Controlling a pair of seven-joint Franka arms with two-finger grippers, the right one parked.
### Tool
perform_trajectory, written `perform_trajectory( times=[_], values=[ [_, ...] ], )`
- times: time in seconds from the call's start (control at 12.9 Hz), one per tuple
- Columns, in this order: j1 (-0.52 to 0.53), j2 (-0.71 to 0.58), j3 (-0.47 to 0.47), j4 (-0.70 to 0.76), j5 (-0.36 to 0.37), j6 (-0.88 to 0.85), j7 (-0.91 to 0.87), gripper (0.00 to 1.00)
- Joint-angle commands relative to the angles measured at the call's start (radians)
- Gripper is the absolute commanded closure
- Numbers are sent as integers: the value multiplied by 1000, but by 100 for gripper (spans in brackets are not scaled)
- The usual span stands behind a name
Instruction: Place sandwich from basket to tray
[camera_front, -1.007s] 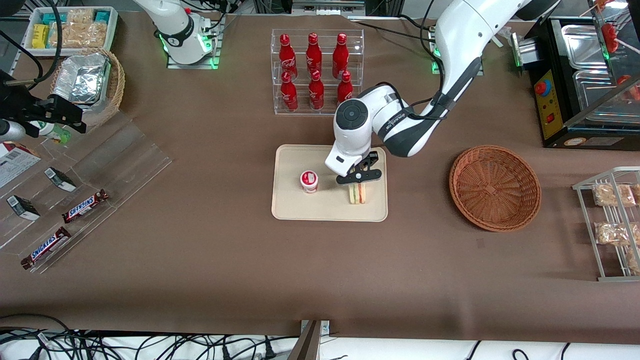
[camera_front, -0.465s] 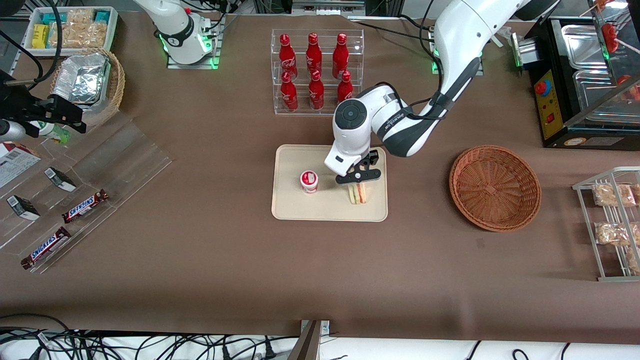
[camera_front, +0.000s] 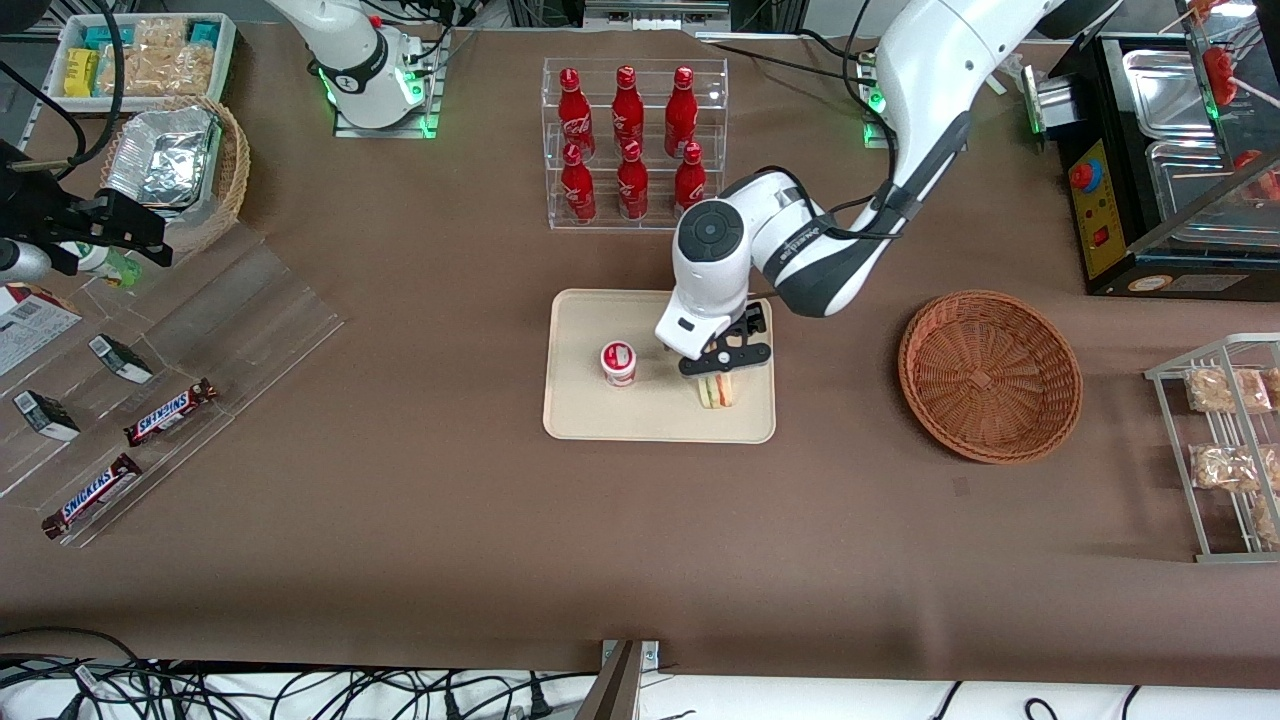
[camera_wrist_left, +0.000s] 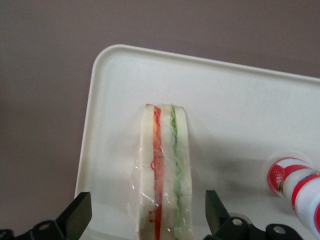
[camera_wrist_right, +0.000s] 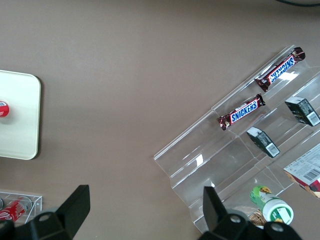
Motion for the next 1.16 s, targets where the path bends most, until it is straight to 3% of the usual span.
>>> perform_trajectory(
  times=[0.0, 0.62, 0.93, 1.08],
  values=[
    [44, -75, -11, 12, 11, -93, -3, 0],
    [132, -85, -15, 234, -89, -352, 127, 0],
    [195, -121, 1, 326, -183, -529, 384, 0],
    [204, -129, 40, 346, -194, -566, 459, 0]
  ],
)
